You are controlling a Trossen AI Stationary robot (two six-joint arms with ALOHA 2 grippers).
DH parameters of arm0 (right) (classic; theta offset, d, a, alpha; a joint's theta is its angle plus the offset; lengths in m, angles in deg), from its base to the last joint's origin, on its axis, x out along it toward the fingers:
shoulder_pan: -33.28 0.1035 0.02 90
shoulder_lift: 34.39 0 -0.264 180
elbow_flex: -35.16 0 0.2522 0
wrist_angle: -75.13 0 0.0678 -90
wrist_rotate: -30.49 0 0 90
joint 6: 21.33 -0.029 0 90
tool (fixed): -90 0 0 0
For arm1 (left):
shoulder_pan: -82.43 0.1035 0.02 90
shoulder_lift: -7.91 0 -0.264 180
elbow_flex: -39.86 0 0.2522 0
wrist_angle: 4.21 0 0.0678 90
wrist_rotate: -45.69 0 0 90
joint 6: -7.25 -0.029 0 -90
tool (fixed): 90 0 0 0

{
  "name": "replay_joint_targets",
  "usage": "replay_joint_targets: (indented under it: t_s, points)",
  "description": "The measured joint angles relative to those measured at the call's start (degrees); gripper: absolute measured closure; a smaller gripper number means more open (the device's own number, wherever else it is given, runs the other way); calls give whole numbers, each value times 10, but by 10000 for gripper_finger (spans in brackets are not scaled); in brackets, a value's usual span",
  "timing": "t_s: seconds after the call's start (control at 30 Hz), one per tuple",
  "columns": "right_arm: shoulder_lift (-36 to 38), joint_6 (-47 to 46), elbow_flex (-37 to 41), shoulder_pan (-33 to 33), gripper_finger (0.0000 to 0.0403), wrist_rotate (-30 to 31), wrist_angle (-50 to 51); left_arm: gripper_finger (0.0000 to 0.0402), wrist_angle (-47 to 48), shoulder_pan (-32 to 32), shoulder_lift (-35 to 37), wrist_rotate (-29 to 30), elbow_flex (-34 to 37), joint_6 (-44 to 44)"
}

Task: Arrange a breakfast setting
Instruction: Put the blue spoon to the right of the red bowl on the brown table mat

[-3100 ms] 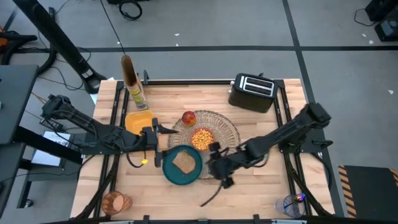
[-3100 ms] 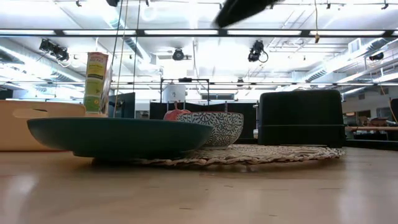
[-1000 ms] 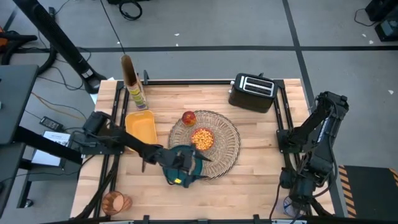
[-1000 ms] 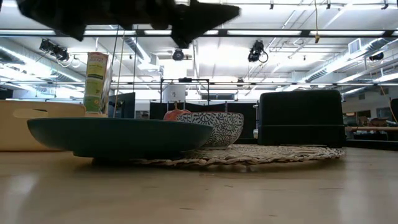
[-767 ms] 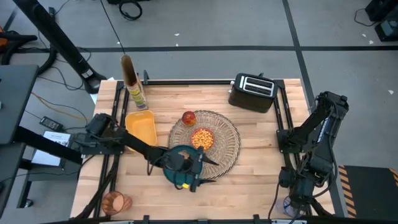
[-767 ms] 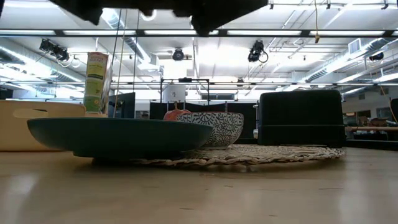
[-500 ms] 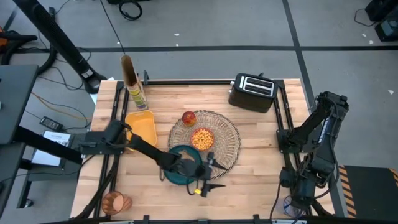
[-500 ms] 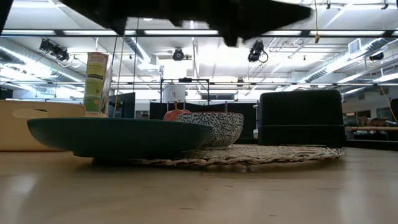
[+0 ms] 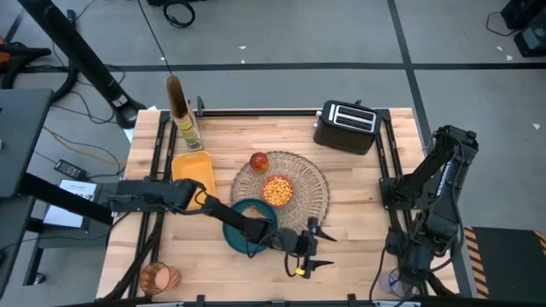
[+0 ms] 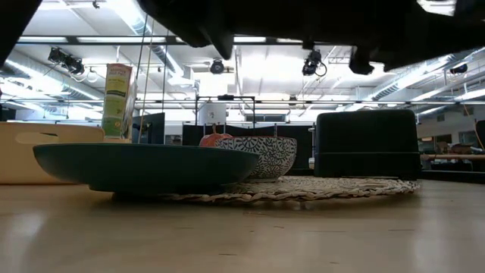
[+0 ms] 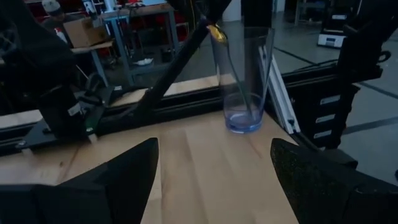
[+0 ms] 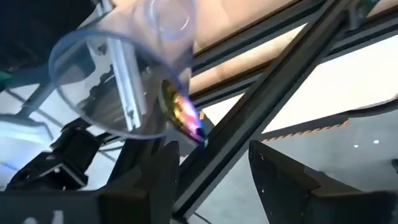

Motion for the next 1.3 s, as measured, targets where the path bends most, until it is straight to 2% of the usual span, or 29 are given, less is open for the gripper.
replay_joint_targets:
  t_s: [0.17, 0.53, 0.73, 0.83, 1.0, 1.3]
  points:
    - [-1, 0, 0, -1, 202, 13, -36, 83, -2, 0, -16, -1, -19, 15]
    - [-1, -34, 1, -1, 202, 19, -25, 83, 17, 2, -17, -1, -19, 26]
    - [-1, -39, 35, 3, 202, -13, -82, 83, 26, 2, -17, -1, -19, 26]
    - [-1, -39, 35, 3, 205, 8, -87, 83, 26, 3, -17, 0, -19, 26]
    - [-1, -39, 35, 3, 228, 42, -118, 83, 25, 6, -17, 0, -19, 28]
    - [-1, -54, 35, 3, 292, 52, -121, 83, 25, 9, -17, 0, -19, 41]
